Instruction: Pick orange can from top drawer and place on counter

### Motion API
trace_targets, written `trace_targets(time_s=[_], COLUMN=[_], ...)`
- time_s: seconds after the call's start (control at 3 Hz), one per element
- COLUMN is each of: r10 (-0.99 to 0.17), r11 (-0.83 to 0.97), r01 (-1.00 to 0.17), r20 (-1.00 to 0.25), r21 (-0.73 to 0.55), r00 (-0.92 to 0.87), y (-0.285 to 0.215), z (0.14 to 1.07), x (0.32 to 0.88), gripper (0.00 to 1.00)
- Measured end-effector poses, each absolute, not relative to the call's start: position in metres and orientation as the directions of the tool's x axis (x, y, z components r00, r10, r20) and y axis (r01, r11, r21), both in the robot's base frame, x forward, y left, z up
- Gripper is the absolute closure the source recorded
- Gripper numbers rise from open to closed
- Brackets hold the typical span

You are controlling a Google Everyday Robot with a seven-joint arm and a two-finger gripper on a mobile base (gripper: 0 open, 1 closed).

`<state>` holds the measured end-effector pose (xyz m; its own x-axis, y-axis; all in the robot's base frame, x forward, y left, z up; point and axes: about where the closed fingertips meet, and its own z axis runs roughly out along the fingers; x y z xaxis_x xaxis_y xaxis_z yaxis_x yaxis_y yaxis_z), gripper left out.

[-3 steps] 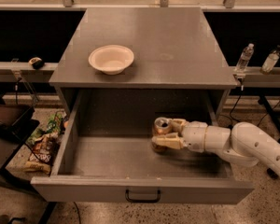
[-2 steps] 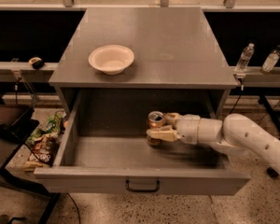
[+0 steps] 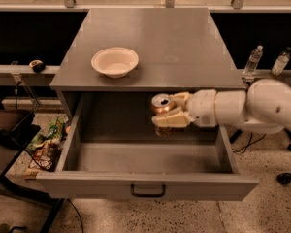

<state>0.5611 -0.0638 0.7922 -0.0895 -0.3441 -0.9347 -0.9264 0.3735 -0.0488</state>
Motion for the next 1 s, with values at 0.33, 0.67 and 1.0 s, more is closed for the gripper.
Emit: trace_targets(time_s=[0.33, 0.67, 1.0], r10=[-0.412, -0.413, -0.377], r11=[0.366, 0.412, 0.510], r01=[-0.921, -0.889, -0.834], r20=[-0.911, -0.911, -0.926], r21=[-0.132, -0.199, -0.211], r00=[-0.033, 0.012, 0.004], y=[-0.069, -0.076, -0.077], z=[0.897, 0.988, 1.032], x=[0.537, 0.541, 0.584], gripper=[1.00, 1.00, 1.00])
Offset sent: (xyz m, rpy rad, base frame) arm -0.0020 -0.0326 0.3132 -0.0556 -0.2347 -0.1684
